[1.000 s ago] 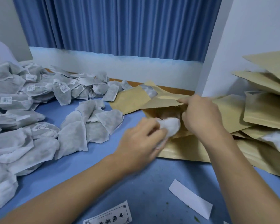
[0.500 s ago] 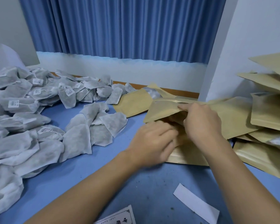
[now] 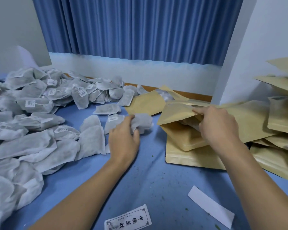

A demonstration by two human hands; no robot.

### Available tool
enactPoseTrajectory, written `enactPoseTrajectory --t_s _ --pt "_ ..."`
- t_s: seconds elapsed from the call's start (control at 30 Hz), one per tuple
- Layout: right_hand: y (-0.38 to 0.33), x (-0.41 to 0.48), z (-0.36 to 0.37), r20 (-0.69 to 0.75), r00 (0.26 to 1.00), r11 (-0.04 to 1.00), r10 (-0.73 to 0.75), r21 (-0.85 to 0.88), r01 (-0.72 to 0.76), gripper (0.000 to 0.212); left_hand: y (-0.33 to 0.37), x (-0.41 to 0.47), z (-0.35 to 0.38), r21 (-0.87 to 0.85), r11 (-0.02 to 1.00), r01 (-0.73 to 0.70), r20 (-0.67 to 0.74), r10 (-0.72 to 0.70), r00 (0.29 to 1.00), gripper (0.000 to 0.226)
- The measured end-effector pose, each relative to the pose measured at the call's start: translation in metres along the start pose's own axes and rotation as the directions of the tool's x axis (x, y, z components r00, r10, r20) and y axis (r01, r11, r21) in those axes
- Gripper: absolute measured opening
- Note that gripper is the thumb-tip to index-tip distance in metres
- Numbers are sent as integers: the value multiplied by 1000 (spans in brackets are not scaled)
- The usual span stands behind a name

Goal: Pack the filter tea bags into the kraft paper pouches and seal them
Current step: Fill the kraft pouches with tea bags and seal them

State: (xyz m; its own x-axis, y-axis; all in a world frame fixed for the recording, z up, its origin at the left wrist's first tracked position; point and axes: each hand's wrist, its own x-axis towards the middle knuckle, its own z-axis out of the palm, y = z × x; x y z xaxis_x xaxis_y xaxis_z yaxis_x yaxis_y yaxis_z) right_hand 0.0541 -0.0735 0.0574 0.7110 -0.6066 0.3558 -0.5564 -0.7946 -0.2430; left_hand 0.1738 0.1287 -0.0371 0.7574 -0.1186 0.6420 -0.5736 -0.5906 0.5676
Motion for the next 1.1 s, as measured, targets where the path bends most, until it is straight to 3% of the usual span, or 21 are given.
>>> enactPoseTrajectory --t_s 0.1,0.2,0.47,0.53,0.6,0.67,0.73,0.8,0.87,0.93,1.0,1.03,1.1 --pt "1 1 -2 7 1000 1000 16 15 -16 49 24 -16 -2 -118 943 -311 -196 285 938 33" --pt "1 -1 -7 18 999 999 34 37 -35 54 40 -32 -6 -147 754 -640 -280 589 758 22" --pt "4 5 -13 -10 997 997 73 -14 -74 30 93 -59 -14 -86 395 -915 -283 871 402 16" --pt "5 7 -14 -12 998 998 61 7 -61 31 103 -68 -14 -120 413 -903 -242 870 430 20" --pt "4 6 -14 -16 999 999 35 33 -35 35 112 -69 -6 -62 557 -828 -76 825 560 21" --pt "2 3 -15 -5 1000 998 -19 63 19 44 122 -53 9 52 737 -674 231 648 726 20" --pt "-3 1 -11 37 997 996 -71 64 68 56 123 -26 35 86 880 -467 430 390 814 16" --pt "-8 -2 -6 54 994 995 -94 -13 95 49 124 0 60 40 954 -296 555 225 801 30" --pt "-11 -6 -1 37 993 990 -109 -90 112 40 127 8 75 45 964 -263 659 169 733 47" --pt "-10 -8 4 37 993 988 -115 -103 118 43 123 -2 84 48 960 -275 598 192 778 43" --pt "-7 -9 7 45 995 991 -88 -101 92 48 113 -20 74 -40 935 -353 445 333 831 22" --pt "-6 -8 7 33 998 992 -62 -104 65 48 107 -26 65 -131 882 -453 364 468 805 15" --pt "-4 -7 5 -21 999 995 -32 -96 30 50 89 -28 48 -230 695 -681 51 708 705 17"
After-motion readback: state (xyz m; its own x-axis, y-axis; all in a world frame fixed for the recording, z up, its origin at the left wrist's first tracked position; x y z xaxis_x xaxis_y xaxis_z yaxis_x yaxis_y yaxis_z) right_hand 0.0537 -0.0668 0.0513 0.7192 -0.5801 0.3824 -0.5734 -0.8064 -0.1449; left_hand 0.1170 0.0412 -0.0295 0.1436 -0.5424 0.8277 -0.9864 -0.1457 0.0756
